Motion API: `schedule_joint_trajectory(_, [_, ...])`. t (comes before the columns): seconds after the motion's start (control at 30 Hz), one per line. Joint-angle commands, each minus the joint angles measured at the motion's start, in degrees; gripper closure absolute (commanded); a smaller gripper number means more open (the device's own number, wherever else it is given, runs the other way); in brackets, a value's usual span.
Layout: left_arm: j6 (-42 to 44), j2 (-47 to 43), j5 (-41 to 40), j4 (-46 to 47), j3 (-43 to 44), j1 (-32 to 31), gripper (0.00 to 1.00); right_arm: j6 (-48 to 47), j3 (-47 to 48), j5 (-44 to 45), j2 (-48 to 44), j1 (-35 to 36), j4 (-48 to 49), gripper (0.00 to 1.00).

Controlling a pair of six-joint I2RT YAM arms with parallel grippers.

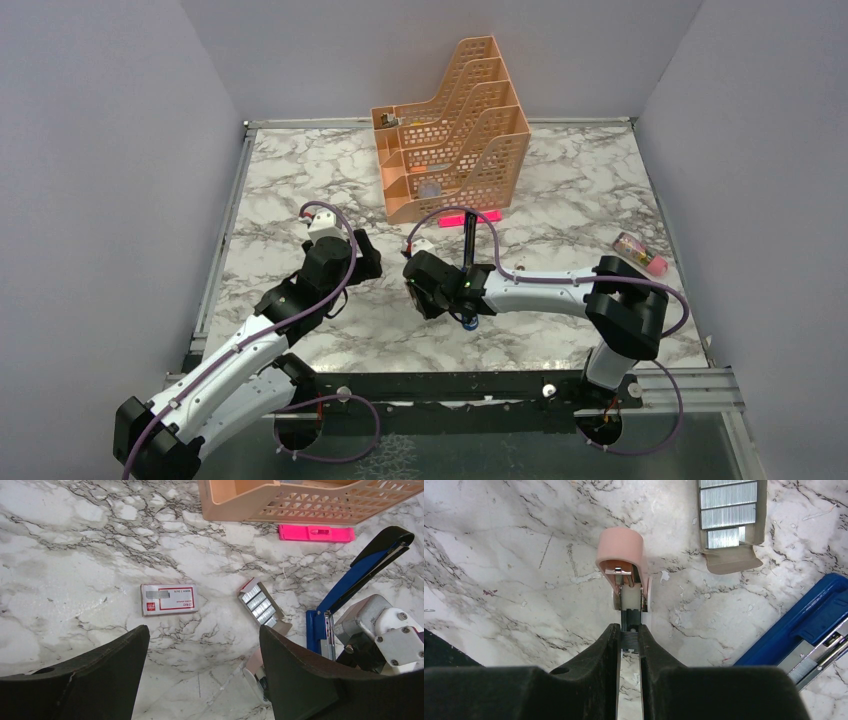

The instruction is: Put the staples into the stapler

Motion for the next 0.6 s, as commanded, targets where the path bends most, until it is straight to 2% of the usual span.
schedule_joint_trajectory(0.0, [0.61, 0.17, -0.04, 0.77, -0.11, 0.24, 0.18, -0.99, 0.15, 0.91, 1.15, 0.31, 2.01, 0.79])
schedule_joint_trajectory(0.57, [0.7, 0.3, -0.04, 0.77, -0.07, 0.3, 0.18, -1.01, -0.16, 1.1, 2.15, 0.31, 2.06, 0.79])
